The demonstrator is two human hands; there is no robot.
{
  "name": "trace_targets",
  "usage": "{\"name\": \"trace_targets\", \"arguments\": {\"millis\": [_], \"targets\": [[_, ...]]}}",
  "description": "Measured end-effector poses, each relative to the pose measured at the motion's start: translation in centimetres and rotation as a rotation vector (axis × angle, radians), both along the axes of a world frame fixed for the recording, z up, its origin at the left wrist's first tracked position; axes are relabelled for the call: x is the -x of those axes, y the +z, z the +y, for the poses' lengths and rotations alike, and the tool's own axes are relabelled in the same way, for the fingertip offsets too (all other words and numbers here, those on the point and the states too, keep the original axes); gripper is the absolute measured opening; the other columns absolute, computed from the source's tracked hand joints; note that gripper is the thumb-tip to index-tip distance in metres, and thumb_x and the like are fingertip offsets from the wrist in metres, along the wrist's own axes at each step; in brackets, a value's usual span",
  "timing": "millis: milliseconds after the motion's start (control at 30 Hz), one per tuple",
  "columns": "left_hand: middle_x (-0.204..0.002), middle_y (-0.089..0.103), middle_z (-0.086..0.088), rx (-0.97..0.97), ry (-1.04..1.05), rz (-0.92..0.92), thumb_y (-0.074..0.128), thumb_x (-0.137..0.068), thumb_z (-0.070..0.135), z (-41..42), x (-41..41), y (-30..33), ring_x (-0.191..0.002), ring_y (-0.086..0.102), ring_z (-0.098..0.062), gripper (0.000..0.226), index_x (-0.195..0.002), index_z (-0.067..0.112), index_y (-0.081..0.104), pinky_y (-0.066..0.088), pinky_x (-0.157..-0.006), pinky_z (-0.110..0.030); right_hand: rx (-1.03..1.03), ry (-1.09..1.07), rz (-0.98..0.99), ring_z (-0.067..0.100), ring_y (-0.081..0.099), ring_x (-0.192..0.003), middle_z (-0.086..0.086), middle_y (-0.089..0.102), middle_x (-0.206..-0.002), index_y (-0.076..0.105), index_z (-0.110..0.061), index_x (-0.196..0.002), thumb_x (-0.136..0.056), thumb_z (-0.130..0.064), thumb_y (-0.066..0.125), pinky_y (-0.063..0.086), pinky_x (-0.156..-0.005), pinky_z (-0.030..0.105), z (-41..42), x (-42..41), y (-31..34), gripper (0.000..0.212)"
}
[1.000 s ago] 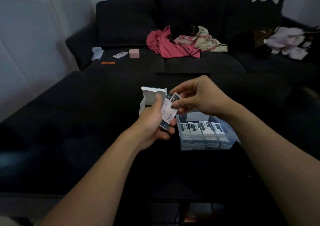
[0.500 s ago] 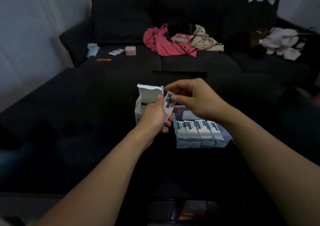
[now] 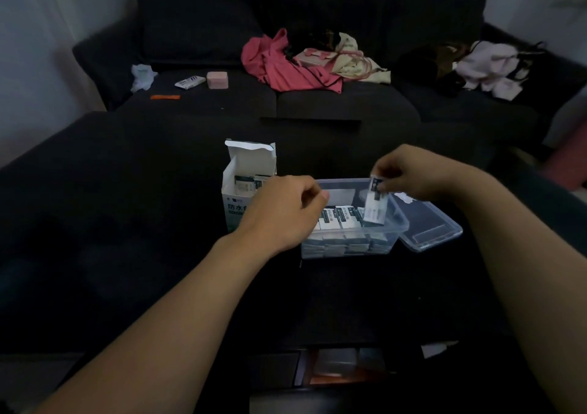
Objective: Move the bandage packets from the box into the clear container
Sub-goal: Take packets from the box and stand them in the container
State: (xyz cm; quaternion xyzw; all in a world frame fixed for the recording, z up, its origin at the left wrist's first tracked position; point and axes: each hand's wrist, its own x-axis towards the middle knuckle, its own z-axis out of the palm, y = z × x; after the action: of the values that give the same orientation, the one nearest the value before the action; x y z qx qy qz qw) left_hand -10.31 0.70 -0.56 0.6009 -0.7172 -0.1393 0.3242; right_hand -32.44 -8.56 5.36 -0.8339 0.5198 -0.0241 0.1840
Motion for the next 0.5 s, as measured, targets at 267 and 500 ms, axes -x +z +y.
{"name": "trace_targets", "arguments": {"millis": [267, 500], "targets": [[-0.105, 0.068, 0.007, -0.116, -0.082, -0.203, 0.059, -0.097, 0.044, 0.5, -0.1, -0.3, -0.097, 0.062, -0.011, 0.028, -0.107, 0.023, 0.074, 0.056, -0.086, -0.041, -0.086, 0.0, 0.249, 0.019, 0.063, -0.098, 0.002, 0.068, -0.102, 0.071, -0.019, -0.095, -0.093, -0.013, 0.066, 0.052, -0.094, 0.043, -1.4, -1.1, -2.0, 0.008], [-0.114, 0.068, 0.006, -0.169, -0.082, -0.234, 0.059, -0.097, 0.046, 0.4, 0.0, -0.4, -0.104, 0.061, -0.011, 0.031, -0.113, 0.022, 0.072, 0.055, -0.091, -0.04, -0.061, -0.053, 0.204, 0.019, 0.062, -0.108, 0.0, 0.069, -0.114, 0.073, -0.02, -0.106, -0.088, -0.011, 0.072, 0.051, -0.098, 0.039, -1.8, -1.2, -3.0, 0.02]]}}
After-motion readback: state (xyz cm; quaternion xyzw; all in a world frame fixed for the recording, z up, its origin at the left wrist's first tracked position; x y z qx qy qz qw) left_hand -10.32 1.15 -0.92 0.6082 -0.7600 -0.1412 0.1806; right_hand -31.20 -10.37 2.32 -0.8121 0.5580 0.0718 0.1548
